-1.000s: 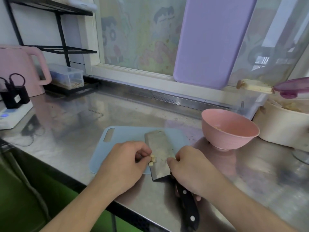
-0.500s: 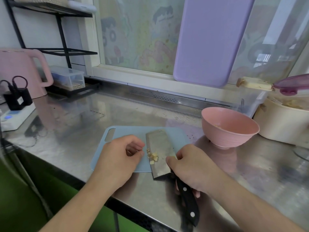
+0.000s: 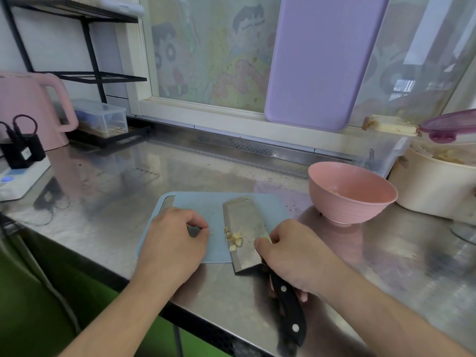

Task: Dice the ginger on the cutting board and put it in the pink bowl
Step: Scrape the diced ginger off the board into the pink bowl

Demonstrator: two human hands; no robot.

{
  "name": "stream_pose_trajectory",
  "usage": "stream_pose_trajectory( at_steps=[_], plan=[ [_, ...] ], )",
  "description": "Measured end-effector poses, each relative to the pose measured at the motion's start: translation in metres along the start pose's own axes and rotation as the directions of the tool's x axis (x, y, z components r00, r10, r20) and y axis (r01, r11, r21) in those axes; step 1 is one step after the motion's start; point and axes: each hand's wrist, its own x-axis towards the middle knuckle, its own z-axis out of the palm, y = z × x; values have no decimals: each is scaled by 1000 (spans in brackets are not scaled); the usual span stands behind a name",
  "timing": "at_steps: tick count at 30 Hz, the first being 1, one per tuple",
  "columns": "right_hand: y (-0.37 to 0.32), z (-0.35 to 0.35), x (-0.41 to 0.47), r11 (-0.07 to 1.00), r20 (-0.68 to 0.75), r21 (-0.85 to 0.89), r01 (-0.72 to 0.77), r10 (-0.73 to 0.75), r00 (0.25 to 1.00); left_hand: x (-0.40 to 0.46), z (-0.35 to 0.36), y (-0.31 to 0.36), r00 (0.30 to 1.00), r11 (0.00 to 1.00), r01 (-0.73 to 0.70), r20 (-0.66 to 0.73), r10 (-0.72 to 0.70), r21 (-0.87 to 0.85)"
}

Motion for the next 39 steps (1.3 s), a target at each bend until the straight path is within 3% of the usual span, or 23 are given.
stream_pose_trajectory(
  at_steps=[9, 22, 33, 39],
  plan=[
    [-2, 0, -1, 999, 45, 33, 30, -32, 998, 3, 1, 7, 994, 999, -37, 100, 41, -38],
    [-2, -8, -8, 905, 171, 412, -104, 35, 985, 1, -2, 4, 998, 976, -15, 52, 28, -218],
    [-10, -3, -12, 996, 118, 88, -30, 20, 993, -5, -3, 5, 983, 994, -38, 174, 55, -100],
    [-10, -2, -11, 996, 131, 91, -21, 9, 991, -5, -1, 8, 986, 993, -61, 151, 76, -106]
  ],
)
